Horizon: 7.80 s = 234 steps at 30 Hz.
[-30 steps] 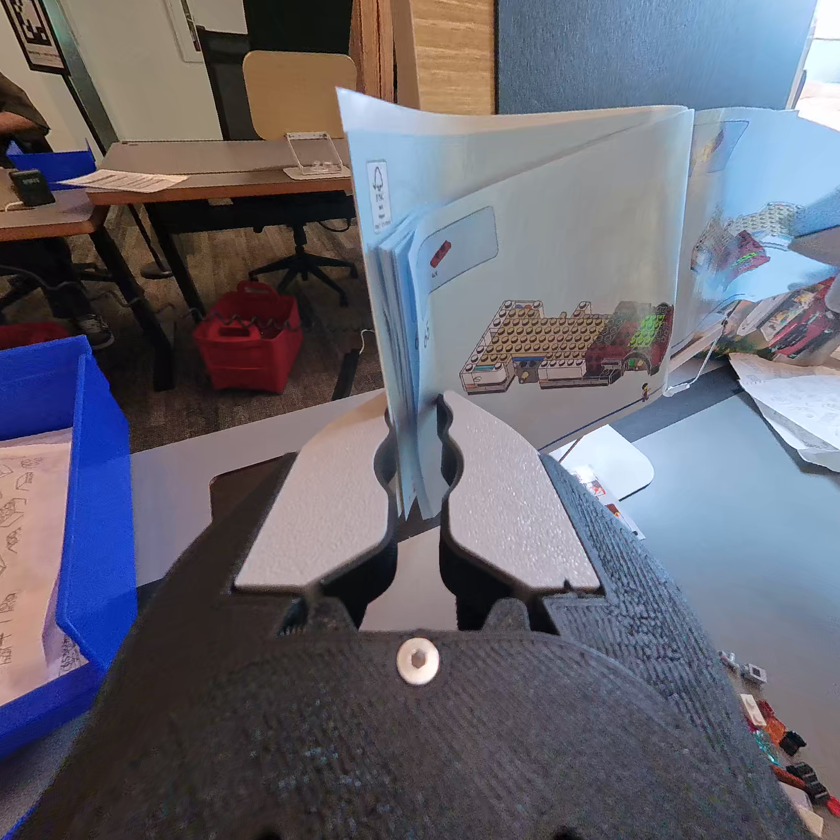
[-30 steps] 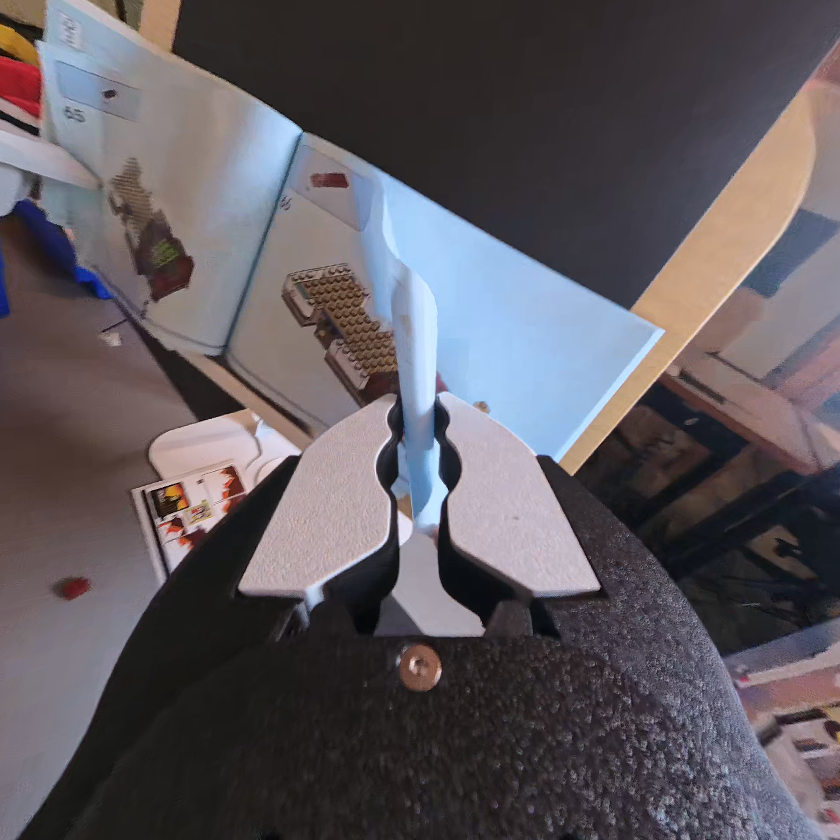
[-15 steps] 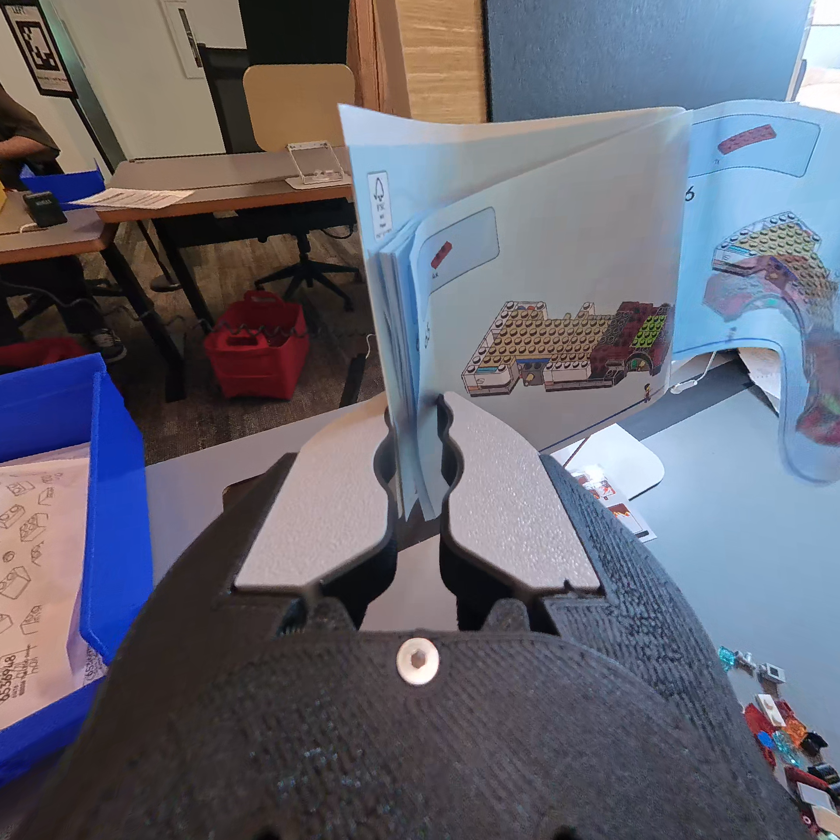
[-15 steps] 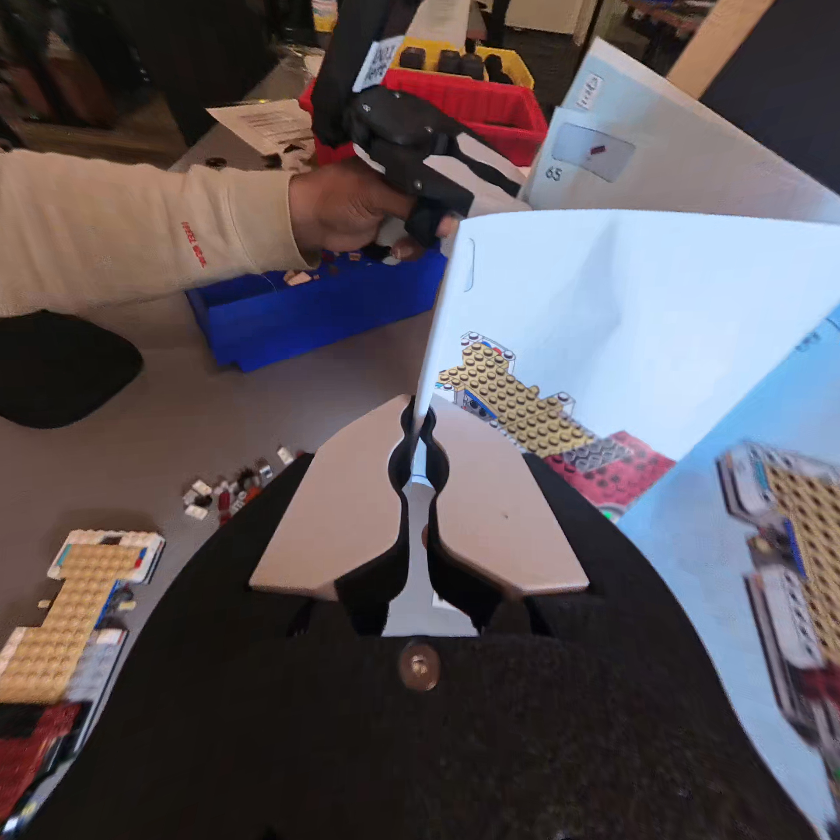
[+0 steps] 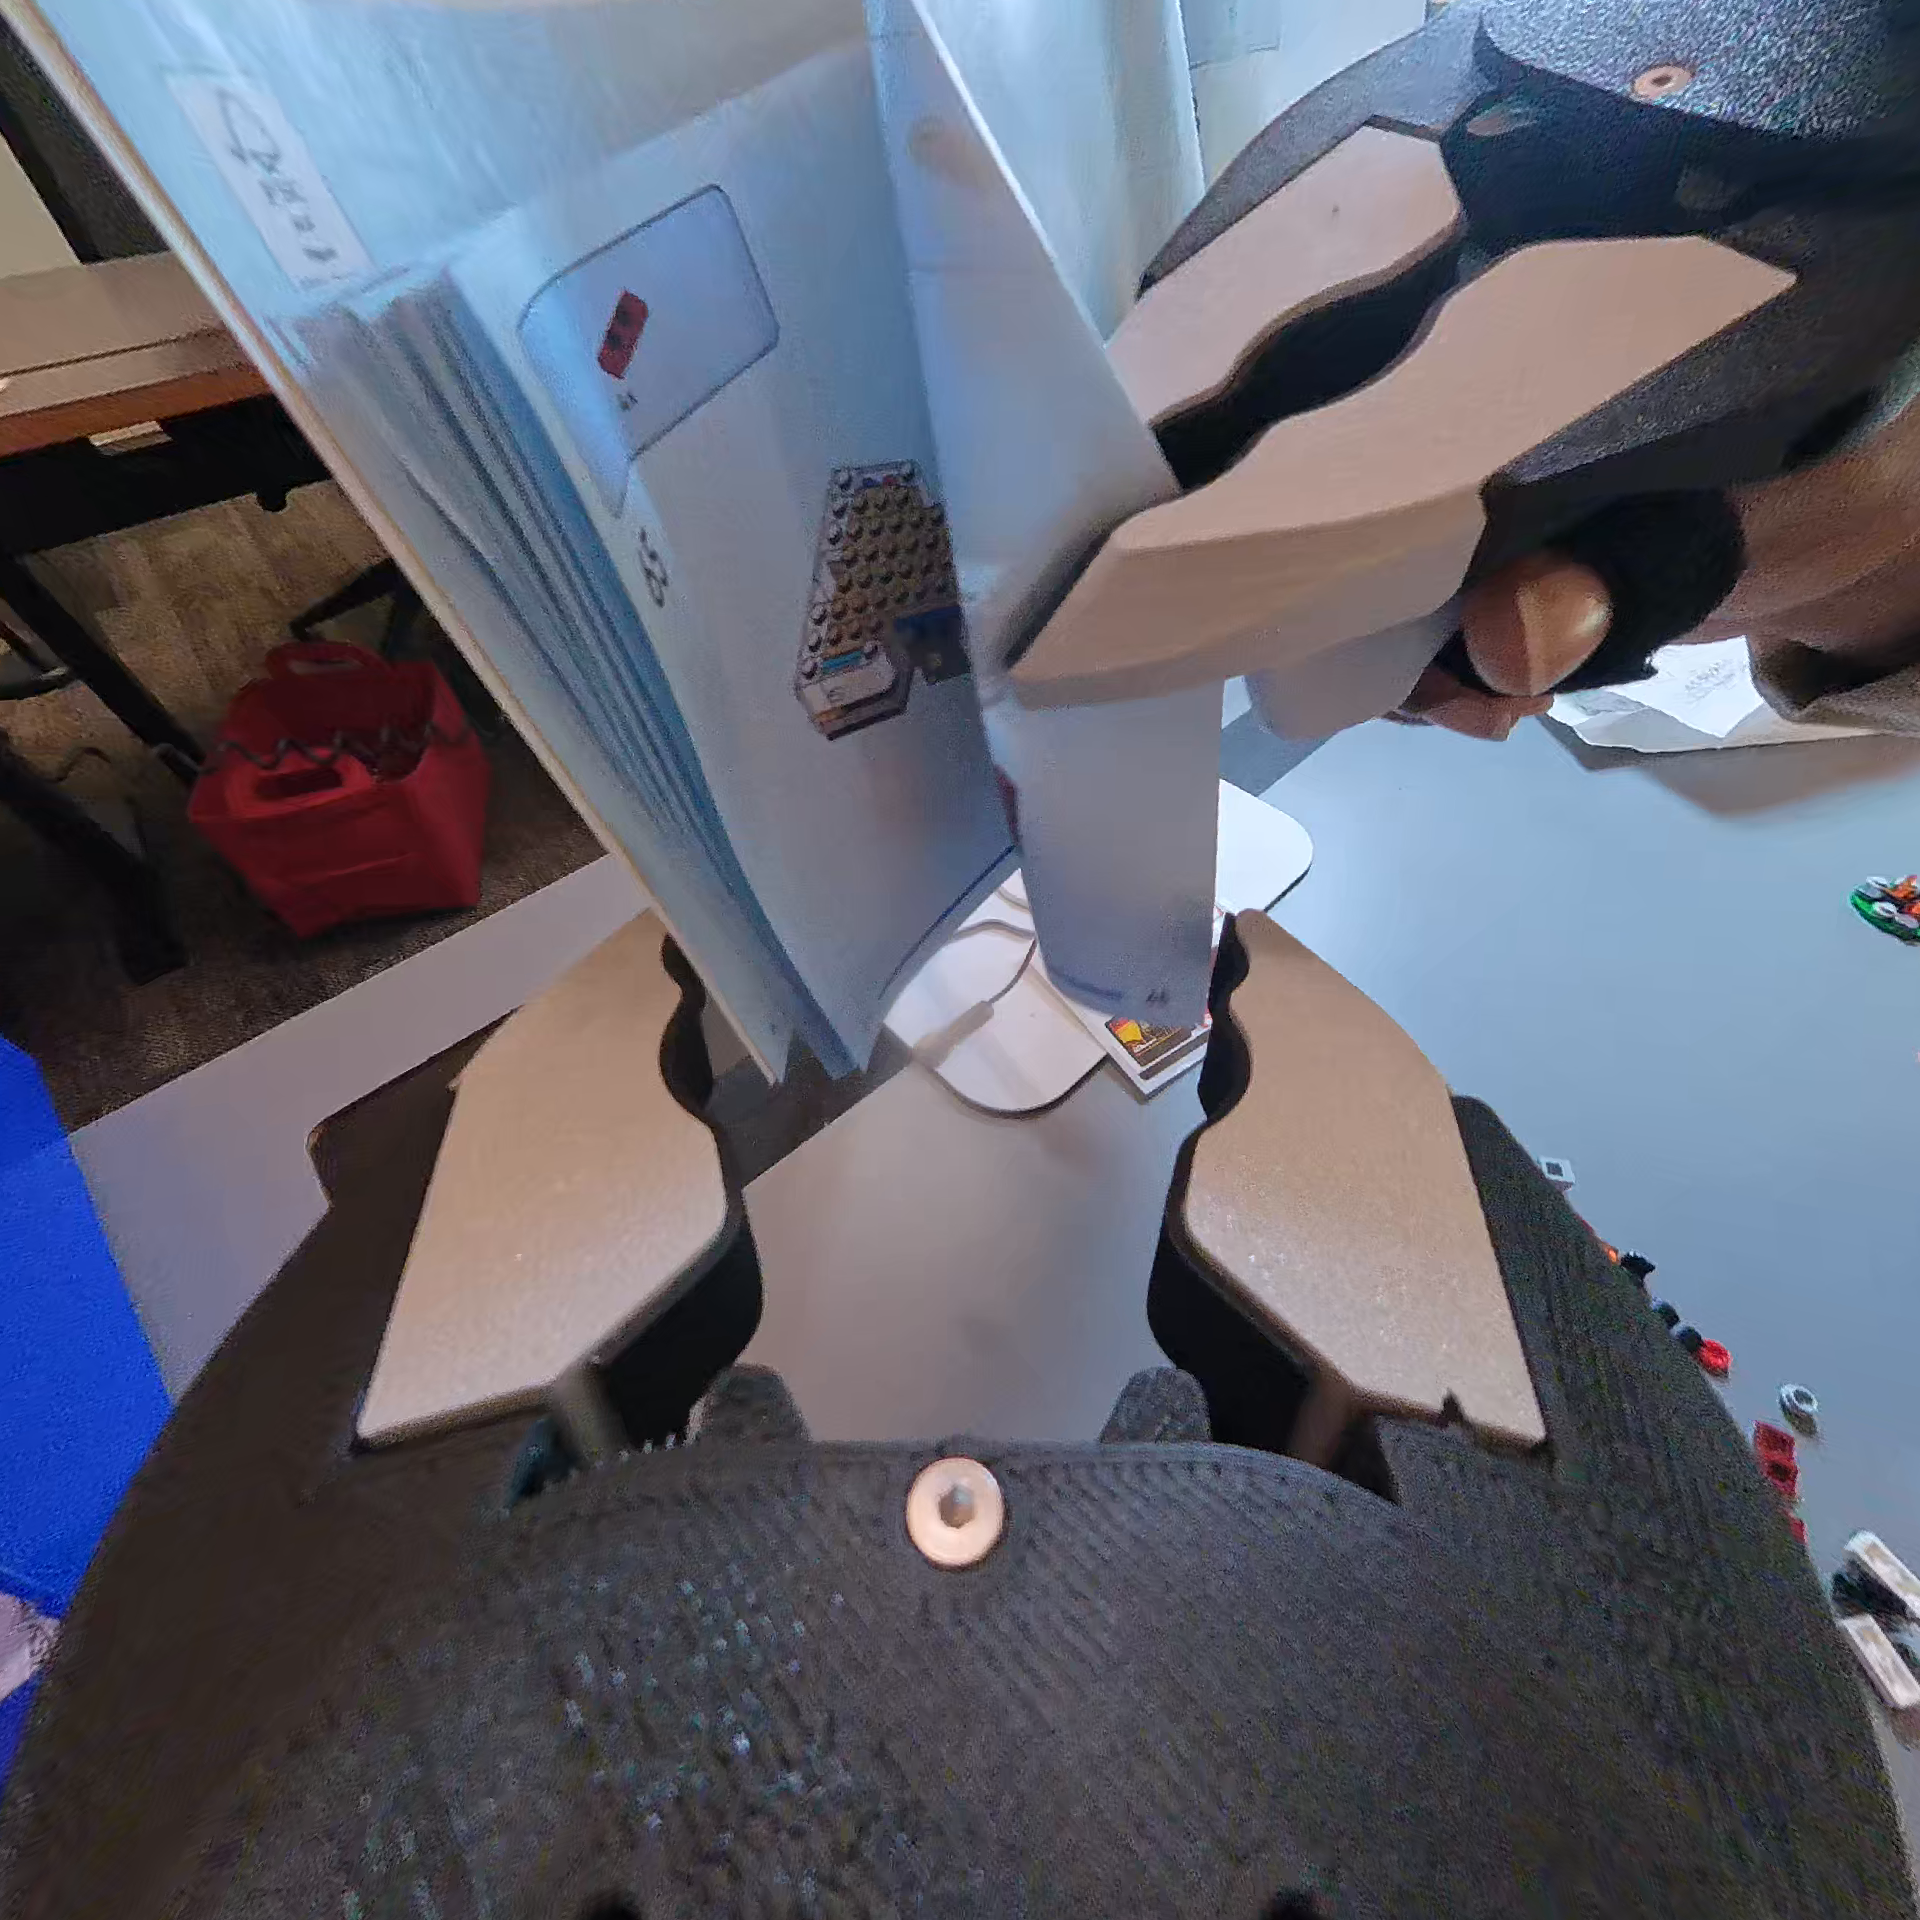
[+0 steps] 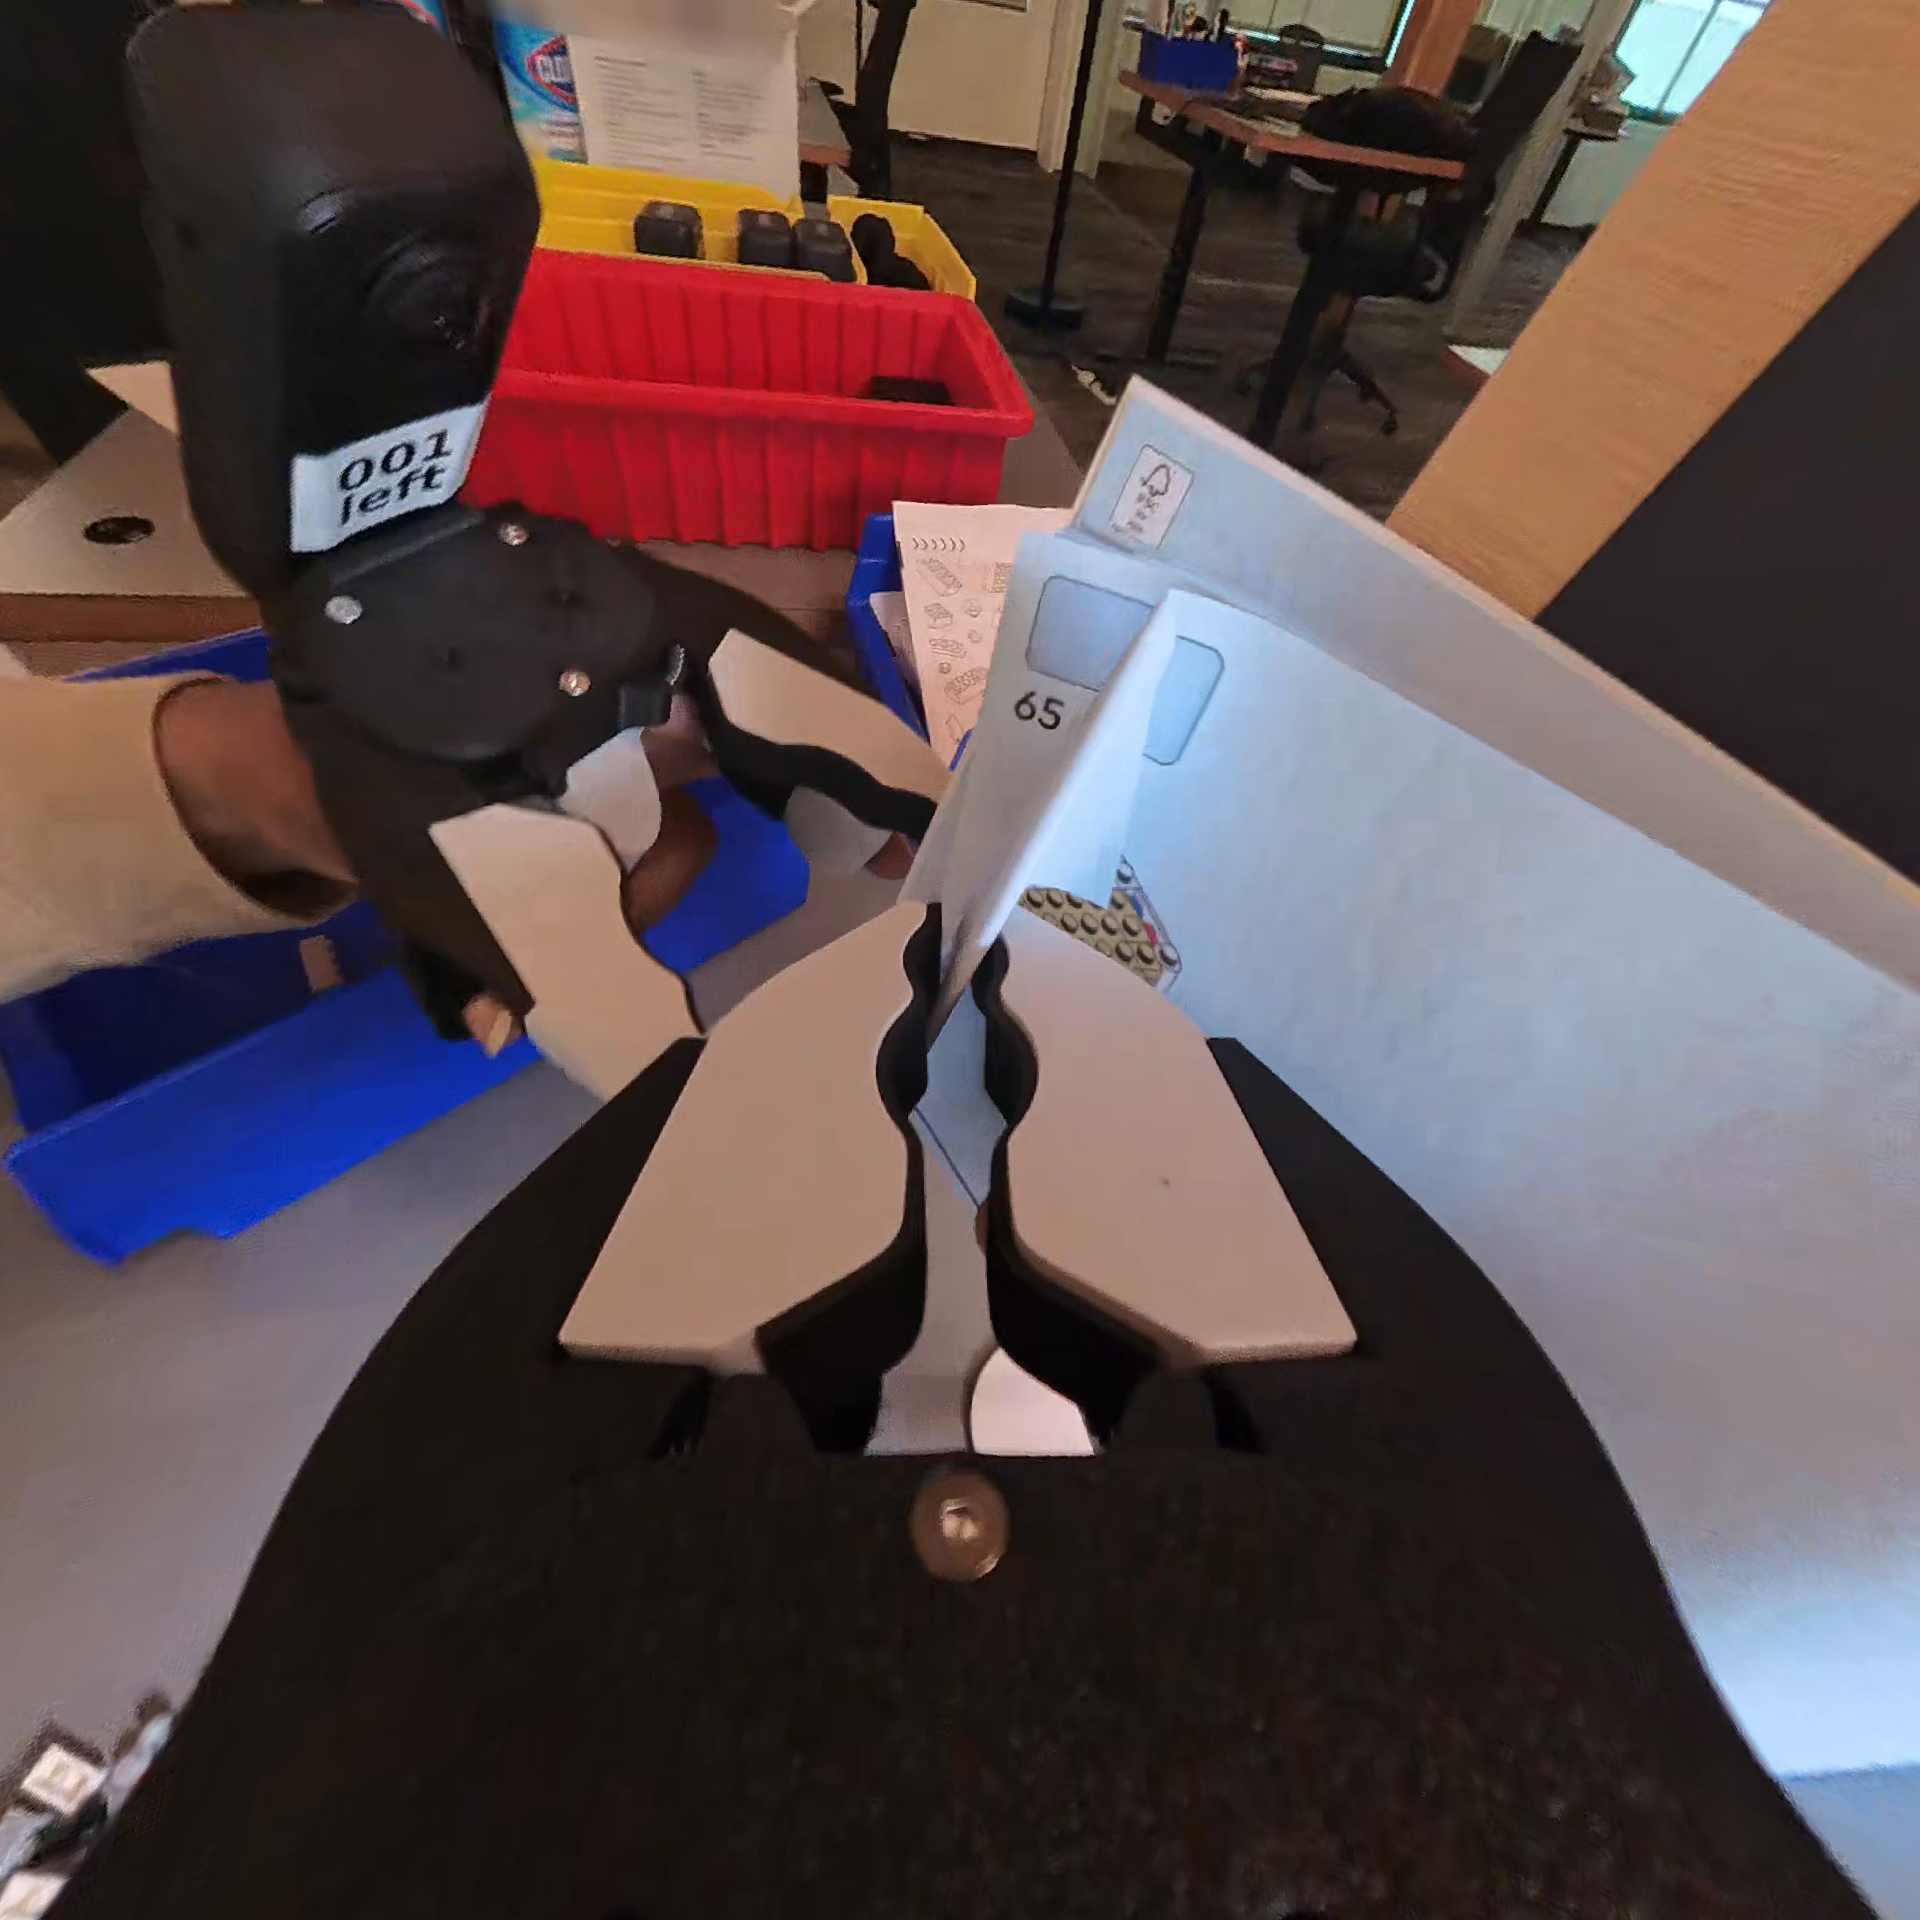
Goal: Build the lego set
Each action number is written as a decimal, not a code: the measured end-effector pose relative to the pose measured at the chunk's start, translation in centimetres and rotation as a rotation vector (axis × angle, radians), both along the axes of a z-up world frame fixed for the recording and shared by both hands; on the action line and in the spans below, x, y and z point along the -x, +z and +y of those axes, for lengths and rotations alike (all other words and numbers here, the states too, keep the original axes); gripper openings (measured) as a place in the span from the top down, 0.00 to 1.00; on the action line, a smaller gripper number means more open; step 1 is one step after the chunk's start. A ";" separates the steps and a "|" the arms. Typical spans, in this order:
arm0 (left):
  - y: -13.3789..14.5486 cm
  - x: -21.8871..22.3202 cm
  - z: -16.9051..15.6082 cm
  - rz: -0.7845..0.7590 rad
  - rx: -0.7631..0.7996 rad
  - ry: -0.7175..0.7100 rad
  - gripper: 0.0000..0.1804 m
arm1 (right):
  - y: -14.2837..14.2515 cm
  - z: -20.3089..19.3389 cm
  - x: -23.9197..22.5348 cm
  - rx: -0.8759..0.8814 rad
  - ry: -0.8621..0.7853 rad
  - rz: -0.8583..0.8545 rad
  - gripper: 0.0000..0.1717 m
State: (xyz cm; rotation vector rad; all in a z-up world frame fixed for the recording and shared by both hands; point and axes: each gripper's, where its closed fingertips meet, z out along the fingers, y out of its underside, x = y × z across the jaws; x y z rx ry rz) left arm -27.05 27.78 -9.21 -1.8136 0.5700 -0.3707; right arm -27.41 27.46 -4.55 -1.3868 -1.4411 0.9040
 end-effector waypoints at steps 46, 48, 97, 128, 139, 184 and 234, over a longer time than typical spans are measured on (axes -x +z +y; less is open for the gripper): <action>3.2 -1.1 3.7 -0.056 -0.075 0.182 0.99 | -2.4 12.0 -20.7 -0.665 -0.682 -0.312 0.98; 3.1 -1.0 3.9 -0.074 -0.080 0.189 0.98 | -2.5 11.9 -20.9 -0.653 -0.686 -0.337 0.98; -1.0 -3.2 1.5 -1.273 0.011 0.370 0.99 | -2.6 8.7 -12.4 -0.635 -0.579 -0.483 1.00; 1.0 -11.2 4.9 0.457 -0.124 0.175 0.99 | -3.2 10.3 -18.8 -0.455 -0.498 -0.153 0.97; 0.7 -11.4 5.1 0.481 -0.166 0.181 0.99 | -3.1 10.3 -17.5 -0.462 -0.498 -0.167 1.00; 16.4 -14.7 13.8 1.235 -0.061 -0.006 0.99 | -4.2 9.7 -17.7 -0.617 -0.500 -0.211 1.00; 17.8 -15.6 -0.2 0.951 -0.370 -0.153 0.53 | 10.0 2.1 -24.7 -0.282 -0.111 -0.047 0.99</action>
